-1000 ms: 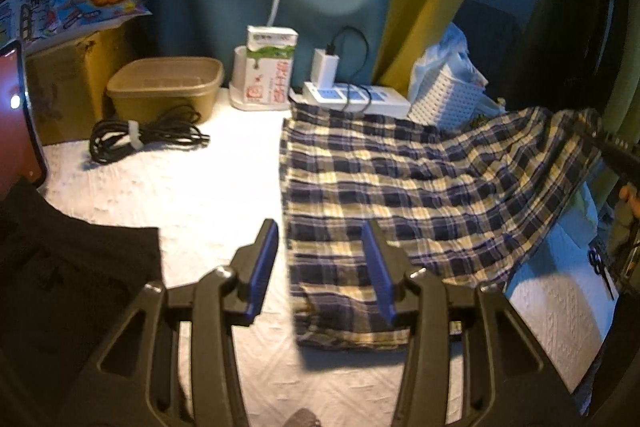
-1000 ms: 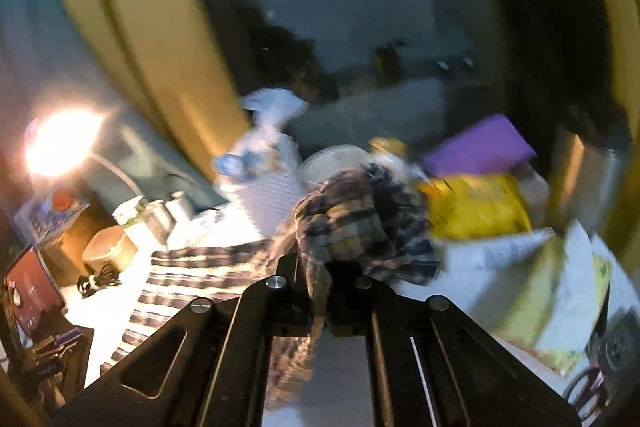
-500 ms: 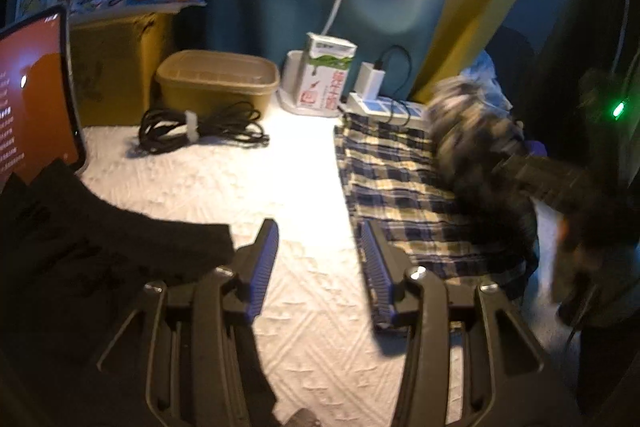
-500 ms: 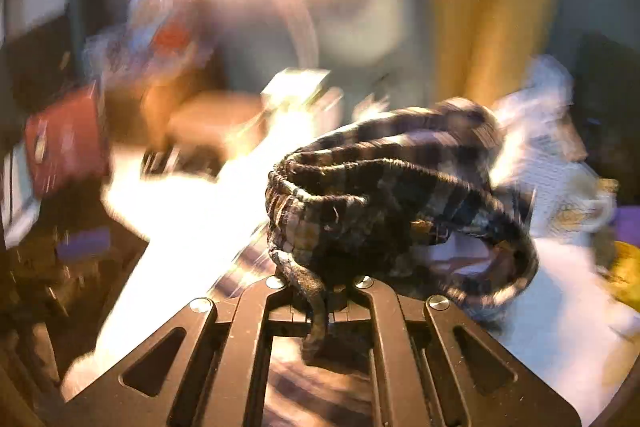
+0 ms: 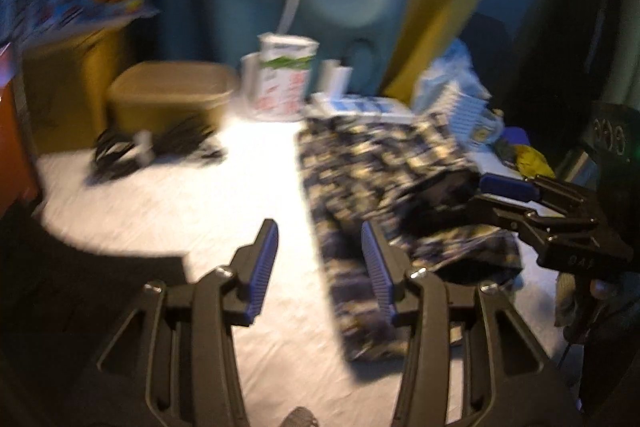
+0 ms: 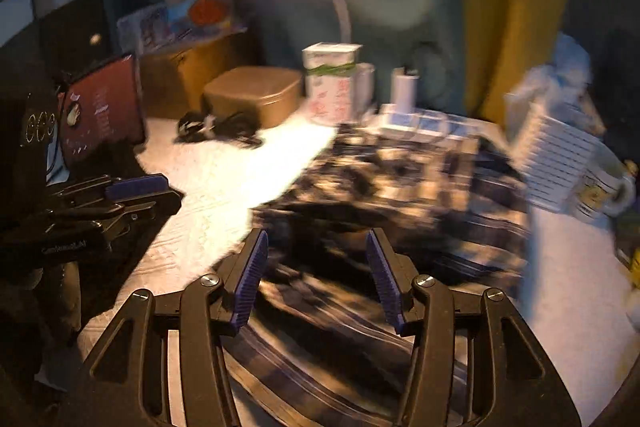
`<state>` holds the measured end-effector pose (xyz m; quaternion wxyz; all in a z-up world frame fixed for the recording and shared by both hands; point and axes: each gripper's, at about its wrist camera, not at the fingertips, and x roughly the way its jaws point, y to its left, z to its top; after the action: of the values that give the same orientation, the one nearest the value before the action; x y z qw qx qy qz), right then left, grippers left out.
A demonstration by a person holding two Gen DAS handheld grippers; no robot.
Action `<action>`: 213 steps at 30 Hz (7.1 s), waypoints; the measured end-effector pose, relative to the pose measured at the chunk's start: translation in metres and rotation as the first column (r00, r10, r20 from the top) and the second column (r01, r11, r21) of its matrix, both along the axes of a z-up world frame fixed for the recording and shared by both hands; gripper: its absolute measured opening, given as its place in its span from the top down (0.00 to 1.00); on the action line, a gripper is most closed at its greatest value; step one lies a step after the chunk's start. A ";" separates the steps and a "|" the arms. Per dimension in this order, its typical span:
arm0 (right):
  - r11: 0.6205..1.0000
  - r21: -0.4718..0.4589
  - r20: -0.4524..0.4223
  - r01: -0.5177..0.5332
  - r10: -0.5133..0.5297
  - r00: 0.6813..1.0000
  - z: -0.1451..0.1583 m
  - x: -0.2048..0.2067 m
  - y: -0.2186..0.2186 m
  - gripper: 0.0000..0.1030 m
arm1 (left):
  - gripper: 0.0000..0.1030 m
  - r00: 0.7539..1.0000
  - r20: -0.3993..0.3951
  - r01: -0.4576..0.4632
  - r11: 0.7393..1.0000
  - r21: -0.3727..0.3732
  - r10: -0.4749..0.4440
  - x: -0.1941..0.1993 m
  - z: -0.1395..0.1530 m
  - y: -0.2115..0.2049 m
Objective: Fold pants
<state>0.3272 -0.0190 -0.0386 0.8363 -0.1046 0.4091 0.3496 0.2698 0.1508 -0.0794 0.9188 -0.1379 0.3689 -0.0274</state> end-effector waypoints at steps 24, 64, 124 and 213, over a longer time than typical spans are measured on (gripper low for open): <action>0.962 0.039 -0.088 0.269 -0.265 0.960 -0.035 0.045 -0.143 0.47 | 0.56 0.948 -0.178 0.311 0.890 0.334 -0.264 0.115 -0.030 -0.154; 0.994 -0.112 0.021 0.011 -0.009 1.000 -0.058 0.149 -0.032 0.79 | 0.78 0.979 -0.030 0.202 0.979 0.002 -0.202 0.131 0.006 -0.003; 0.955 -0.240 -0.074 -0.177 0.164 0.984 -0.068 -0.004 -0.087 0.49 | 0.75 0.940 -0.210 0.290 0.954 0.070 -0.270 0.038 -0.040 -0.069; 0.937 0.286 0.494 -0.198 0.033 0.869 0.194 -0.143 0.026 0.83 | 0.83 0.899 0.433 -0.026 0.977 0.209 -0.069 -0.199 0.228 0.034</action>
<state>0.1842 0.0074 0.1556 0.8944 -0.0724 0.1172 0.4256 0.0706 0.1843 0.1482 0.9871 -0.0263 0.1555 -0.0287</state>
